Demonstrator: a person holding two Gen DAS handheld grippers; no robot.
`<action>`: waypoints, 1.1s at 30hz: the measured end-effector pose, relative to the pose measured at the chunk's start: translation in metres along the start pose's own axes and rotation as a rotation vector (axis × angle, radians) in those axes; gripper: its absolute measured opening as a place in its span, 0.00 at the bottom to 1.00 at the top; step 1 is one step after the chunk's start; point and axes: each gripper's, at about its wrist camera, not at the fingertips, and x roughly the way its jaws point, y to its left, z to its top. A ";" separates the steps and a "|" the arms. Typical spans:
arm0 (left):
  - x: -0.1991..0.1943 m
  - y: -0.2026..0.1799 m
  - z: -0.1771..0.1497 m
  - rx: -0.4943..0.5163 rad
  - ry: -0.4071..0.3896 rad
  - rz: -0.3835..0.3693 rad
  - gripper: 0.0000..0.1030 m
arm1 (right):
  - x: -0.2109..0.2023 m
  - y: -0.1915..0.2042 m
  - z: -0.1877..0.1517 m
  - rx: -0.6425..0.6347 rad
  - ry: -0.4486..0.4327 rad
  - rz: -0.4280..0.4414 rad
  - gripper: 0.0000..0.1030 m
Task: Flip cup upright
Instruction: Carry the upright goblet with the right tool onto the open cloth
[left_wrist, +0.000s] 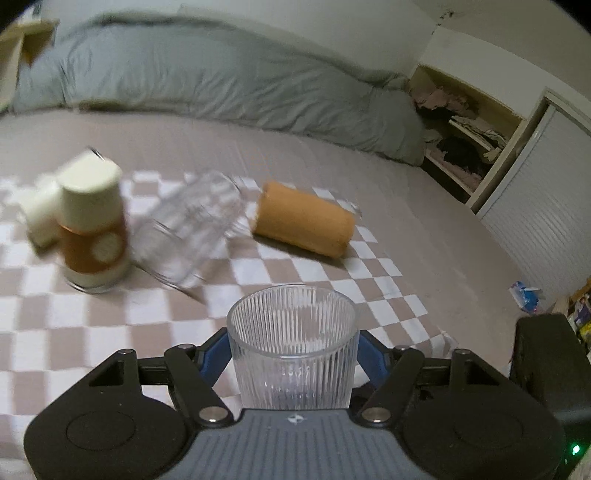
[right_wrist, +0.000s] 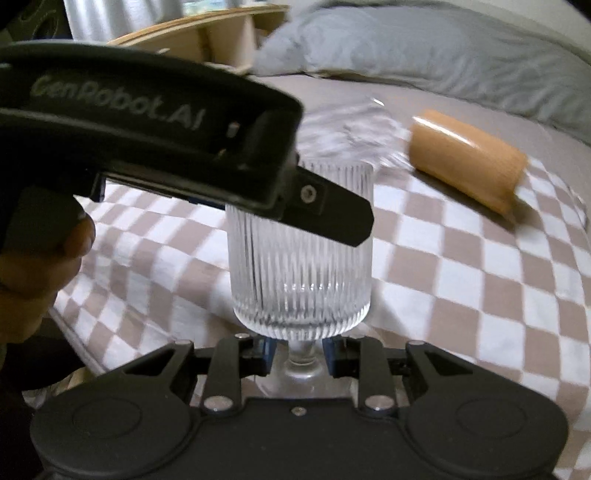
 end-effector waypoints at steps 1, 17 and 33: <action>-0.010 0.005 -0.001 0.008 -0.016 0.015 0.70 | 0.001 0.008 0.002 -0.025 -0.013 0.012 0.27; -0.115 0.102 -0.007 -0.033 -0.175 0.330 0.70 | 0.063 0.137 0.062 -0.297 -0.189 0.145 0.27; -0.126 0.162 -0.007 -0.036 -0.172 0.551 0.70 | 0.109 0.192 0.087 -0.287 -0.219 0.196 0.29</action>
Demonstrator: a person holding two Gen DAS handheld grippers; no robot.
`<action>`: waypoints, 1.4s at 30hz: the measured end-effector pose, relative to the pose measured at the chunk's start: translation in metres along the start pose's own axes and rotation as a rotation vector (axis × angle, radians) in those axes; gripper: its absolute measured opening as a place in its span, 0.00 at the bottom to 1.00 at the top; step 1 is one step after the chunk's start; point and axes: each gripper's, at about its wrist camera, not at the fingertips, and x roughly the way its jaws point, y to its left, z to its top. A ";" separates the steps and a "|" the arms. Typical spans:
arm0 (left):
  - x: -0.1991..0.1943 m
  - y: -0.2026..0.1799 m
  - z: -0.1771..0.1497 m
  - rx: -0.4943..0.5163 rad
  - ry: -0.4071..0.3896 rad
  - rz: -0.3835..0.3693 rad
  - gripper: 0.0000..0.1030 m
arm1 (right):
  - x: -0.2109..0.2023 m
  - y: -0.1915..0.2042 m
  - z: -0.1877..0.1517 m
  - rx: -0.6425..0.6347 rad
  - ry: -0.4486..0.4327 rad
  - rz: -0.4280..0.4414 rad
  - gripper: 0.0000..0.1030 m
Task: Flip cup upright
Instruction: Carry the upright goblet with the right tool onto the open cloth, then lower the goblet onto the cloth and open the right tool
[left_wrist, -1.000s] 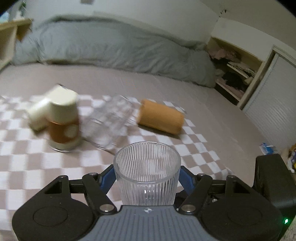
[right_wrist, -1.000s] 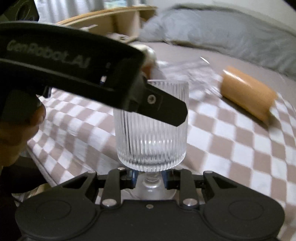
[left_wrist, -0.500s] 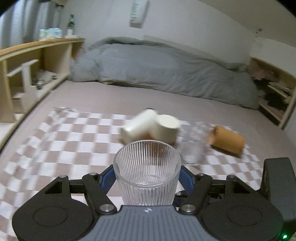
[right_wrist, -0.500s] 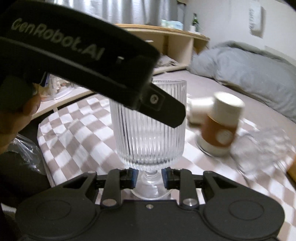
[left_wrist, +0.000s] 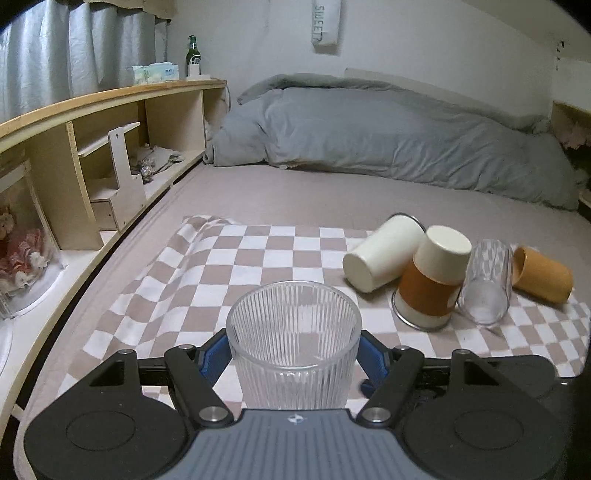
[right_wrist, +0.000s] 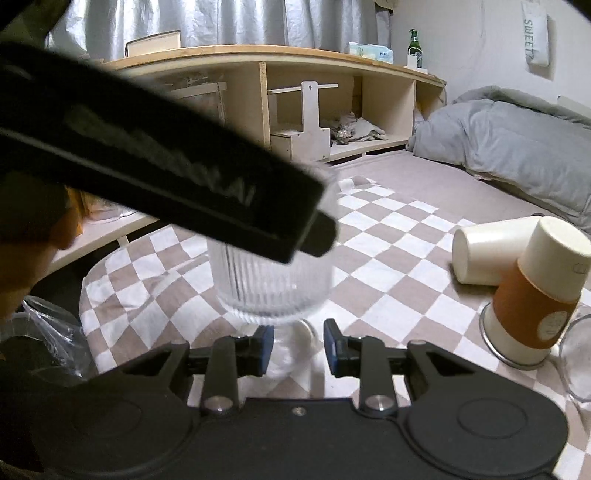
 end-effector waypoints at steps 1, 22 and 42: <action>0.002 -0.001 0.001 -0.007 -0.001 0.002 0.70 | -0.004 -0.003 0.000 0.006 -0.005 -0.009 0.29; 0.006 -0.002 -0.007 0.002 -0.063 0.117 0.71 | -0.057 -0.036 -0.005 0.112 -0.015 -0.079 0.43; -0.092 -0.033 -0.030 0.040 -0.190 0.123 1.00 | -0.149 -0.047 0.007 0.165 -0.167 -0.276 1.00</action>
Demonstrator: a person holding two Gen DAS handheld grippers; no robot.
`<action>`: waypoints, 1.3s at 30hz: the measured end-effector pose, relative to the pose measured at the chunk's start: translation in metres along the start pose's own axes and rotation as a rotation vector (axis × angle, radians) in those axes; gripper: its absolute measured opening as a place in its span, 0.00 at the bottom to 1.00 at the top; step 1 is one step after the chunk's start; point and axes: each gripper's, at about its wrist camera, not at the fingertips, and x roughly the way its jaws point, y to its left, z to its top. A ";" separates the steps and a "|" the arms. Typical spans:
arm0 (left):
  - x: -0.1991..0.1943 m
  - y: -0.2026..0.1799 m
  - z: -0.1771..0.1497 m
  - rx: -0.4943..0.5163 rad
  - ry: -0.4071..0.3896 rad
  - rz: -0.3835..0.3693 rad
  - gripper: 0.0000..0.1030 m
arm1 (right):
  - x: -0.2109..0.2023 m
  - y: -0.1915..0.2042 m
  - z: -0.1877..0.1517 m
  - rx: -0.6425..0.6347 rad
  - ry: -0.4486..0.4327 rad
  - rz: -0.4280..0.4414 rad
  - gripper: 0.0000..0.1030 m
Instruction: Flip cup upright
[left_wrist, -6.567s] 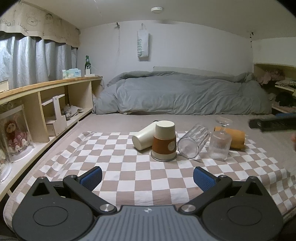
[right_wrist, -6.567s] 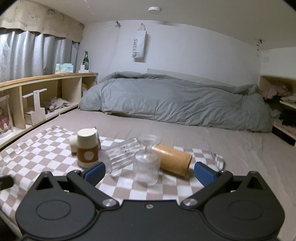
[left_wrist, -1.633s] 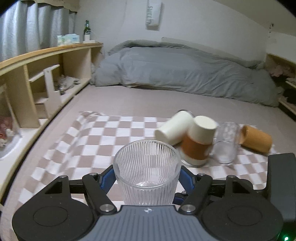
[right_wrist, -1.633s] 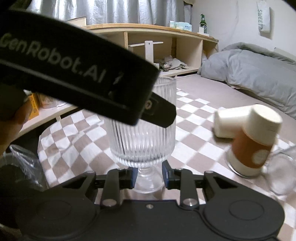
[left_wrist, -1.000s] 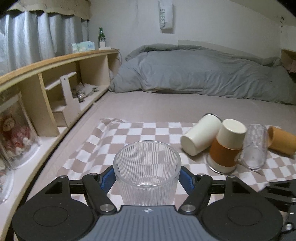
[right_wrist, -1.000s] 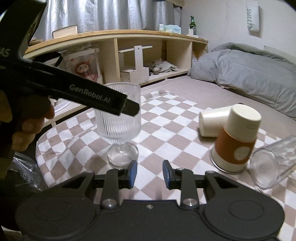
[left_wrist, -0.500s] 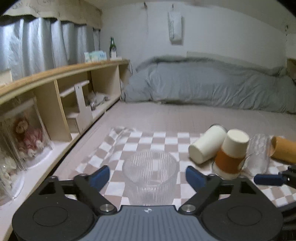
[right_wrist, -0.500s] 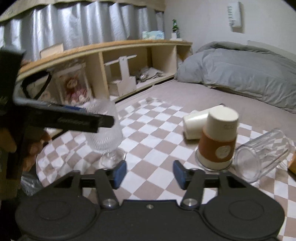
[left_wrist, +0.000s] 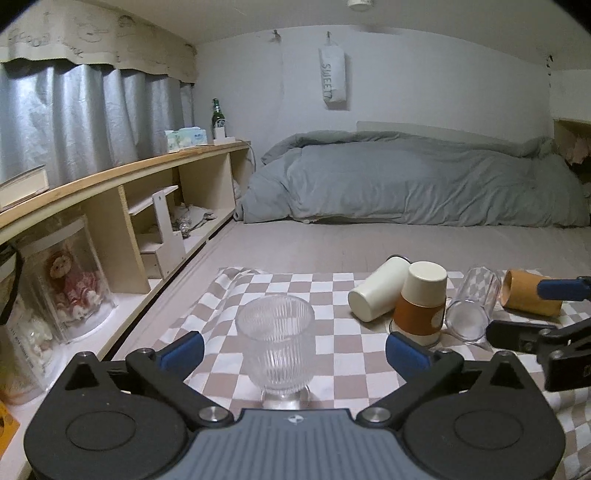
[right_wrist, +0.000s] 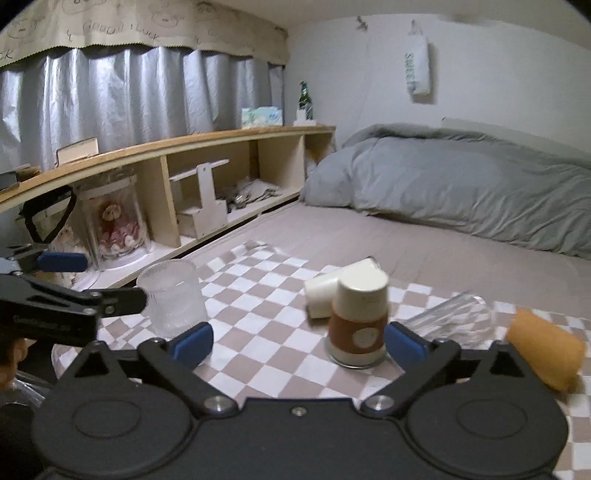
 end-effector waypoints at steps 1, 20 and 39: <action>-0.004 0.000 -0.003 -0.007 -0.001 -0.001 1.00 | -0.004 0.000 -0.001 -0.003 -0.007 -0.005 1.00; -0.039 0.004 -0.041 -0.013 -0.012 0.016 1.00 | -0.030 0.003 -0.026 -0.024 -0.004 -0.053 1.00; -0.039 0.003 -0.042 -0.003 -0.012 0.047 1.00 | -0.036 0.004 -0.030 -0.041 0.006 -0.046 1.00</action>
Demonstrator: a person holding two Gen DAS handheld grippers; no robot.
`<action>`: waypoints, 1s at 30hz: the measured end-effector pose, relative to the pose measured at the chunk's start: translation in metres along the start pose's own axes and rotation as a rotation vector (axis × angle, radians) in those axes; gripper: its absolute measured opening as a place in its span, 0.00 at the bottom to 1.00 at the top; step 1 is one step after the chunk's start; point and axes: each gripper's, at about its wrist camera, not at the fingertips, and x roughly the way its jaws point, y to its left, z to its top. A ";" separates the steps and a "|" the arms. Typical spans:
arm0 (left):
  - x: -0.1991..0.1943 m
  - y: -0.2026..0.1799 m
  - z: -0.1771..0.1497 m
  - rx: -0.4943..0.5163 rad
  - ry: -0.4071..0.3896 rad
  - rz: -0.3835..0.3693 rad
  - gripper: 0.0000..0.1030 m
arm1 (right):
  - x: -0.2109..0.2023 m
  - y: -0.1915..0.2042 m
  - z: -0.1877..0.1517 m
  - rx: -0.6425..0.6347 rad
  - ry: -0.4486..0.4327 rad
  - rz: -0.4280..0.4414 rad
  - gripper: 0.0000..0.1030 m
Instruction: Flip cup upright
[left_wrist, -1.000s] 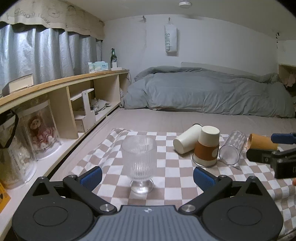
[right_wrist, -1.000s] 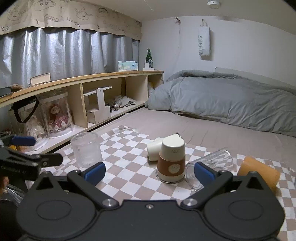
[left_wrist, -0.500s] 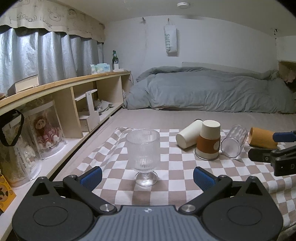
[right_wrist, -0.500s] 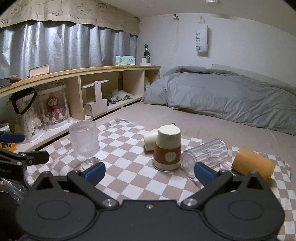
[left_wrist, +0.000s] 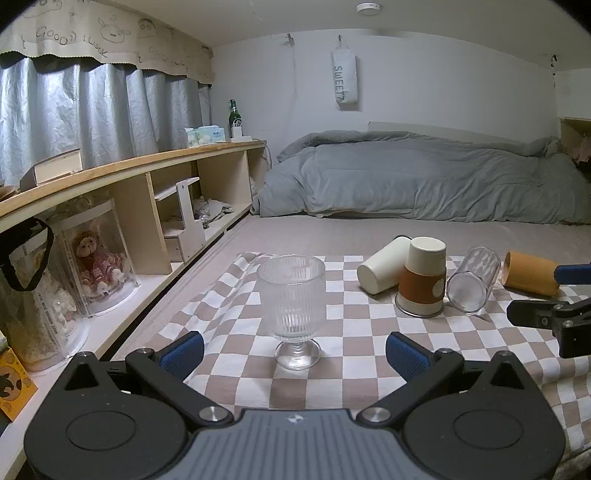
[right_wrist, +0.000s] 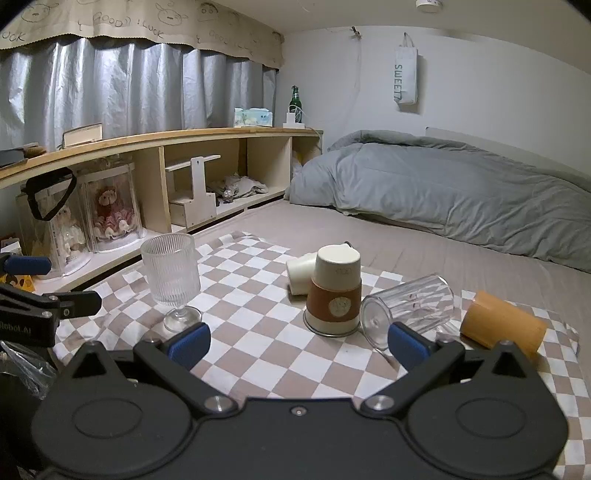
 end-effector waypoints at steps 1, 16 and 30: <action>0.000 0.000 0.000 -0.001 0.000 0.001 1.00 | 0.000 0.000 0.000 0.000 0.000 -0.001 1.00; 0.000 0.001 0.000 0.002 0.001 0.002 1.00 | 0.000 0.000 -0.003 -0.009 -0.001 -0.002 1.00; -0.001 0.004 -0.001 -0.006 0.003 0.011 1.00 | -0.001 0.000 -0.002 -0.013 0.000 -0.001 1.00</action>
